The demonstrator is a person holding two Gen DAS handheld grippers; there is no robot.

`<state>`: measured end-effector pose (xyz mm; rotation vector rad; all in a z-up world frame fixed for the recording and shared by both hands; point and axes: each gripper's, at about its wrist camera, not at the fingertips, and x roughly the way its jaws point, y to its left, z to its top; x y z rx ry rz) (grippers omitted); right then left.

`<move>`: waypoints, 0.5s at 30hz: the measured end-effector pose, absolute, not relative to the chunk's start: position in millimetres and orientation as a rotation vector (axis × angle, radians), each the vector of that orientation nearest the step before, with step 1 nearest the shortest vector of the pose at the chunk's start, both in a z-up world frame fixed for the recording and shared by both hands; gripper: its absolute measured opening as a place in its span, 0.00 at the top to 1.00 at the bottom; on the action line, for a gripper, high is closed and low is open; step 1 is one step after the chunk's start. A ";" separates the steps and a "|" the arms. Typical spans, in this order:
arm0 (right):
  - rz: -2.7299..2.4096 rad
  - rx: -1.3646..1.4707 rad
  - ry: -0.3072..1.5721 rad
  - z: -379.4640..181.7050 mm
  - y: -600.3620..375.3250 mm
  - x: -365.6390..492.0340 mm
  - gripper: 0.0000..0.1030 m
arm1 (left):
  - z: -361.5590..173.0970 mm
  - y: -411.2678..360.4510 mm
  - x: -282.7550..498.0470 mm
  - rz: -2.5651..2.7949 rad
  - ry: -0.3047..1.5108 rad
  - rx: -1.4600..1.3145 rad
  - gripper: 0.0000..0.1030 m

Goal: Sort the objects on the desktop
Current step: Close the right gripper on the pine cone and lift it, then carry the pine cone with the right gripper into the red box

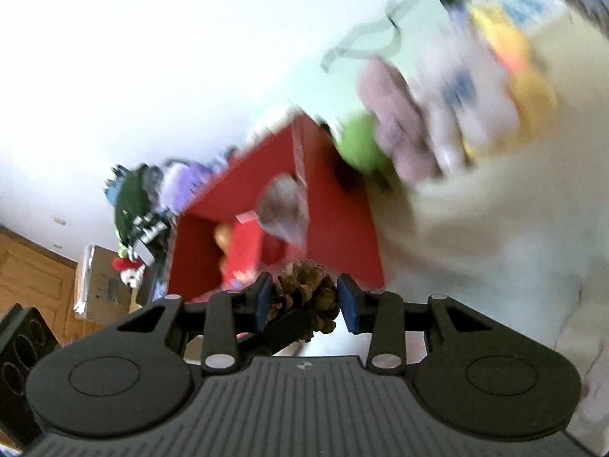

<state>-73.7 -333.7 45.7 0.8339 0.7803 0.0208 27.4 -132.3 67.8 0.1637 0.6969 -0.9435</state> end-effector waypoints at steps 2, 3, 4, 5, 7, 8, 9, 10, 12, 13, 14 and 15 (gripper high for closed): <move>0.042 0.775 0.748 65.6 -332.0 -58.7 0.61 | 77.6 -126.9 41.8 -0.927 0.686 0.154 0.66; 0.053 0.747 0.742 72.5 -327.7 -48.6 0.61 | 81.4 -124.2 50.7 -0.908 0.682 0.157 0.66; 0.065 0.717 0.740 77.8 -323.0 -37.8 0.61 | 83.5 -122.0 57.0 -0.888 0.679 0.164 0.66; 0.081 0.688 0.740 81.6 -318.4 -25.8 0.61 | 83.3 -119.3 65.3 -0.869 0.684 0.169 0.67; 0.111 0.638 0.757 80.8 -306.1 -0.5 0.61 | 78.4 -114.6 83.3 -0.828 0.718 0.170 0.67; 0.120 0.624 0.776 77.8 -301.1 11.6 0.61 | 76.0 -112.0 89.9 -0.808 0.730 0.174 0.67; 0.131 0.614 0.791 74.9 -297.2 22.0 0.61 | 71.1 -108.6 97.3 -0.793 0.745 0.173 0.67; 0.144 0.603 0.810 70.4 -291.9 33.9 0.61 | 66.1 -105.7 104.2 -0.784 0.765 0.166 0.70; 0.155 0.591 0.855 58.5 -283.6 55.5 0.61 | 56.6 -103.3 114.1 -0.758 0.807 0.161 0.74; 0.163 0.592 0.877 53.3 -280.2 62.0 0.61 | 50.2 -101.8 119.6 -0.738 0.826 0.163 0.76; 0.164 0.595 0.900 47.7 -277.0 70.0 0.61 | 43.7 -100.6 126.1 -0.727 0.844 0.163 0.76; 0.160 0.596 0.931 39.4 -273.4 78.7 0.61 | 39.4 -98.5 131.1 -0.715 0.864 0.164 0.76</move>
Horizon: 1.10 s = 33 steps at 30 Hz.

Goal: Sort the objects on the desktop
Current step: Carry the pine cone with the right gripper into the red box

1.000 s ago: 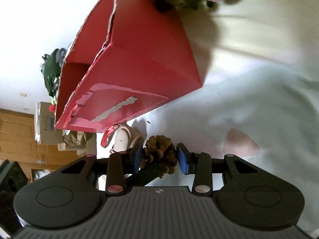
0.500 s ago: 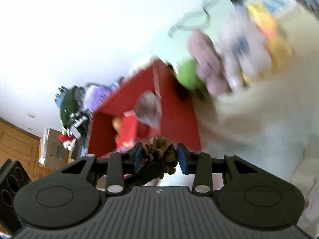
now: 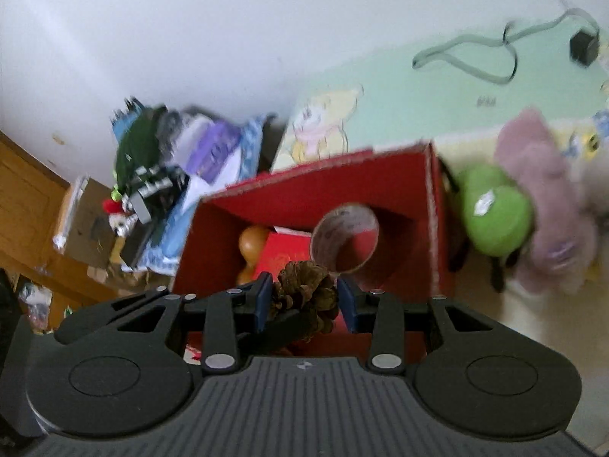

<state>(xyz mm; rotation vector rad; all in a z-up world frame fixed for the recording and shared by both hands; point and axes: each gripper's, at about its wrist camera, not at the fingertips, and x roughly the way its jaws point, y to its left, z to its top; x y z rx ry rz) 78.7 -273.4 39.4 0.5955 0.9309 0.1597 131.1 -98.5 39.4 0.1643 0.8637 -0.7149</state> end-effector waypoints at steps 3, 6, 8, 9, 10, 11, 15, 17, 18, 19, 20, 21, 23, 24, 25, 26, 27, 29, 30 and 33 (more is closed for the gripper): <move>0.148 0.572 0.993 26.8 -261.5 93.2 0.61 | 21.5 -96.7 141.1 -0.678 0.920 0.185 0.76; 0.133 0.545 1.058 11.1 -252.0 107.8 0.61 | 3.7 -94.3 154.2 -0.656 0.999 0.188 0.74; 0.123 0.542 1.110 0.5 -247.9 115.2 0.61 | -4.7 -91.3 159.2 -0.640 1.044 0.193 0.74; 0.120 0.542 1.129 -3.9 -247.5 117.9 0.61 | -8.2 -89.9 161.4 -0.632 1.065 0.192 0.74; 0.118 0.538 1.151 -8.9 -244.9 121.3 0.61 | -12.6 -89.3 164.6 -0.622 1.090 0.193 0.74; 0.113 0.532 1.169 -12.9 -242.8 124.5 0.61 | -17.3 -88.8 168.2 -0.614 1.117 0.194 0.74; 0.081 0.535 1.231 -28.4 -237.8 136.4 0.61 | -30.2 -82.2 177.8 -0.590 1.192 0.171 0.73; 0.075 0.536 1.252 -32.9 -236.4 140.7 0.61 | -32.8 -79.1 181.5 -0.580 1.211 0.158 0.73; 0.074 0.535 1.264 -35.9 -234.8 142.8 0.61 | -34.1 -77.3 183.0 -0.572 1.216 0.156 0.74; 0.069 0.531 1.276 -38.6 -233.9 145.7 0.60 | -34.8 -75.7 184.0 -0.561 1.217 0.160 0.75; 0.061 0.523 1.287 -41.6 -232.6 147.8 0.60 | -35.4 -74.4 184.8 -0.551 1.216 0.165 0.75; 0.058 0.527 1.282 -42.2 -233.0 149.7 0.60 | -36.0 -72.6 185.8 -0.542 1.217 0.167 0.75; 0.051 0.533 1.285 -42.9 -235.2 152.8 0.60 | -36.0 -69.4 187.5 -0.531 1.223 0.162 0.75; 0.048 0.535 1.288 -43.8 -235.7 154.3 0.59 | -36.1 -67.5 188.5 -0.525 1.224 0.158 0.75; 0.049 0.538 1.295 -44.1 -236.1 155.6 0.59 | -35.5 -64.6 188.9 -0.519 1.221 0.154 0.75; 0.058 0.544 1.303 -44.5 -236.0 156.4 0.58 | -34.8 -61.5 189.3 -0.509 1.217 0.151 0.75; 0.075 0.563 1.315 -45.5 -236.0 156.7 0.58 | -34.1 -58.7 189.5 -0.499 1.212 0.150 0.75; 0.108 0.592 1.337 -47.9 -234.7 155.2 0.58 | -33.2 -54.6 190.1 -0.482 1.203 0.152 0.75; 0.105 0.583 1.343 -49.1 -232.9 154.8 0.58 | -33.2 -53.1 190.7 -0.476 1.202 0.152 0.75; 0.098 0.556 1.332 -46.9 -231.5 155.3 0.58 | -36.0 -50.7 193.8 -0.457 1.205 0.150 0.75</move>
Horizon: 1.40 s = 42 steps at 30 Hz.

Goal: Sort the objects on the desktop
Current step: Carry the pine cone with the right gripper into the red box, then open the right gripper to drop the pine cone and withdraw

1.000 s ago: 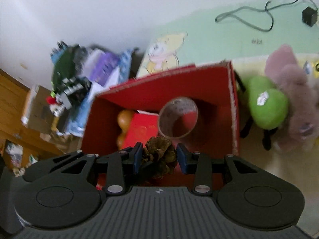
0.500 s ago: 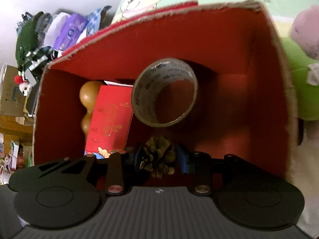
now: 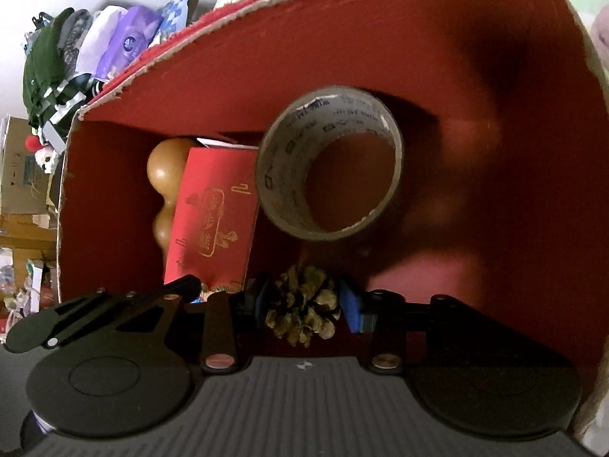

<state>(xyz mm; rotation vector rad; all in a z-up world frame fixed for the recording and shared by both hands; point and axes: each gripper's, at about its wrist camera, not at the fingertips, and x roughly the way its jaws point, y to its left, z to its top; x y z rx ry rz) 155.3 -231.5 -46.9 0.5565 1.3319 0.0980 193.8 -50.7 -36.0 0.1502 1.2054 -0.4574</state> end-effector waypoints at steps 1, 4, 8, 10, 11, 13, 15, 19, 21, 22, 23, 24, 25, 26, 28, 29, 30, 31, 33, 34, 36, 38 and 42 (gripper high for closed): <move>0.091 0.538 1.325 -45.1 -231.5 155.2 0.58 | -36.5 -49.4 194.6 -0.452 1.207 0.147 0.75; 0.095 0.549 1.319 -43.8 -235.8 154.1 0.58 | -36.7 -46.8 196.5 -0.444 1.209 0.133 0.75; 0.104 0.580 1.326 -46.6 -242.0 153.6 0.58 | -36.3 -48.3 197.2 -0.432 1.205 0.139 0.75; 0.111 0.591 1.313 -45.1 -242.2 152.7 0.58 | -35.4 -50.2 195.5 -0.424 1.194 0.156 0.74; 0.114 0.589 1.306 -43.8 -241.5 152.4 0.58 | -35.0 -51.4 194.8 -0.420 1.190 0.165 0.73; 0.132 0.602 1.302 -43.3 -241.6 152.8 0.58 | -33.9 -52.3 193.9 -0.415 1.182 0.169 0.67; 0.163 0.648 1.306 -47.4 -243.4 154.1 0.58 | -31.5 -52.0 192.4 -0.412 1.168 0.169 0.65; 0.140 0.634 1.288 -44.8 -244.4 152.0 0.55 | -25.1 -52.8 187.5 -0.393 1.123 0.197 0.65; 0.149 0.629 1.269 -39.8 -244.7 149.2 0.56 | -23.4 -53.6 185.7 -0.380 1.111 0.210 0.65; 0.144 0.616 1.260 -37.3 -244.3 147.9 0.56 | -22.2 -53.9 184.9 -0.375 1.104 0.214 0.65; 0.140 0.598 1.251 -35.1 -243.5 146.5 0.56 | -21.0 -54.1 184.0 -0.369 1.098 0.215 0.64; 0.141 0.582 1.239 -32.3 -242.4 144.4 0.56 | -19.4 -54.3 182.8 -0.363 1.090 0.219 0.64; 0.143 0.574 1.230 -30.7 -242.4 142.8 0.57 | -18.2 -54.3 181.4 -0.357 1.083 0.223 0.62; 0.142 0.568 1.223 -29.8 -241.7 141.7 0.57 | -16.7 -54.4 179.8 -0.348 1.074 0.229 0.60; 0.142 0.555 1.211 -27.9 -240.2 138.3 0.57 | -14.0 -55.2 176.5 -0.331 1.059 0.241 0.58; 0.141 0.548 1.204 -27.2 -239.0 136.7 0.57 | -13.0 -55.3 175.2 -0.325 1.055 0.246 0.57; 0.136 0.539 1.196 -26.4 -238.1 134.6 0.57 | -12.2 -55.7 173.5 -0.316 1.051 0.251 0.56; 0.133 0.535 1.191 -26.1 -237.4 133.2 0.57 | -11.5 -56.1 171.6 -0.307 1.047 0.256 0.56; 0.134 0.538 1.179 -26.0 -237.0 129.3 0.57 | -9.7 -56.0 167.5 -0.288 1.038 0.261 0.56; 0.133 0.542 1.173 -25.5 -237.7 127.4 0.57 | -8.5 -56.0 165.1 -0.275 1.031 0.265 0.56; 0.129 0.535 1.158 -22.9 -236.2 123.5 0.57 | -6.1 -55.6 161.0 -0.255 1.021 0.270 0.56; 0.130 0.518 1.139 -19.0 -233.5 118.7 0.57 | -2.9 -55.9 155.2 -0.233 1.008 0.279 0.54; 0.128 0.511 1.095 -10.6 -231.9 107.0 0.57 | 6.5 -55.5 142.6 -0.203 0.979 0.277 0.50</move>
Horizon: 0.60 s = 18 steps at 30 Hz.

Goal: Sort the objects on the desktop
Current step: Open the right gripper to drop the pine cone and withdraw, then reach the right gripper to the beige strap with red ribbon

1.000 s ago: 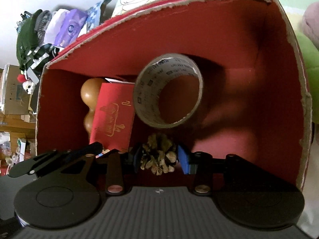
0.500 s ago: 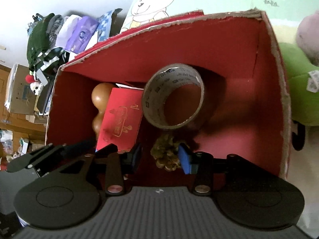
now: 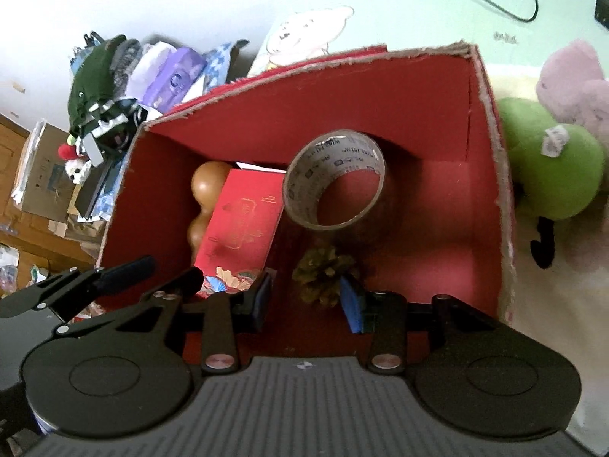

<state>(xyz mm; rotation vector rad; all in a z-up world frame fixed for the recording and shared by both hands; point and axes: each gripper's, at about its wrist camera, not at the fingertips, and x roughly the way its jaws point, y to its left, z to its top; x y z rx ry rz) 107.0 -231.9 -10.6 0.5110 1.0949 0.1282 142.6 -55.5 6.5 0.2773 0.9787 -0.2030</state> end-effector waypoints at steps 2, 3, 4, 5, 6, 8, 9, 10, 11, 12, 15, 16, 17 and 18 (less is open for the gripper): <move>0.126 0.501 1.067 -4.4 -232.3 99.7 0.57 | 11.2 -56.3 137.0 -0.190 0.970 0.273 0.48; 0.126 0.496 1.051 -0.6 -232.3 95.7 0.57 | 13.5 -56.7 133.6 -0.182 0.964 0.272 0.47; 0.127 0.495 1.036 2.7 -232.6 92.0 0.57 | 16.5 -57.1 129.5 -0.170 0.956 0.271 0.46; 0.129 0.495 1.019 6.5 -232.8 87.7 0.57 | 19.0 -57.9 126.2 -0.162 0.950 0.270 0.44; 0.132 0.496 1.005 9.9 -232.8 83.7 0.57 | 22.1 -58.4 122.1 -0.157 0.942 0.268 0.43; 0.138 0.493 0.978 16.8 -232.4 73.8 0.57 | 27.2 -58.9 115.4 -0.146 0.935 0.256 0.35; 0.141 0.492 0.965 20.2 -232.0 69.2 0.57 | 29.5 -58.9 111.9 -0.140 0.932 0.250 0.34; 0.146 0.493 0.955 23.2 -231.4 65.0 0.57 | 31.3 -58.9 108.5 -0.135 0.930 0.244 0.33; 0.152 0.495 0.947 25.3 -231.0 61.5 0.57 | 32.9 -58.7 105.2 -0.130 0.927 0.240 0.33; 0.158 0.495 0.940 28.0 -230.5 57.3 0.57 | 34.5 -58.7 101.9 -0.125 0.924 0.239 0.33; 0.181 0.487 0.921 35.2 -227.8 46.2 0.57 | 37.8 -57.1 92.2 -0.098 0.922 0.233 0.33; 0.187 0.481 0.915 37.5 -226.7 41.5 0.57 | 38.8 -55.5 89.0 -0.093 0.923 0.226 0.33; 0.191 0.471 0.911 39.7 -225.5 37.3 0.57 | 39.3 -53.4 86.2 -0.089 0.924 0.219 0.33; 0.195 0.464 0.905 41.8 -224.2 33.4 0.57 | 40.1 -51.0 83.0 -0.084 0.922 0.213 0.33</move>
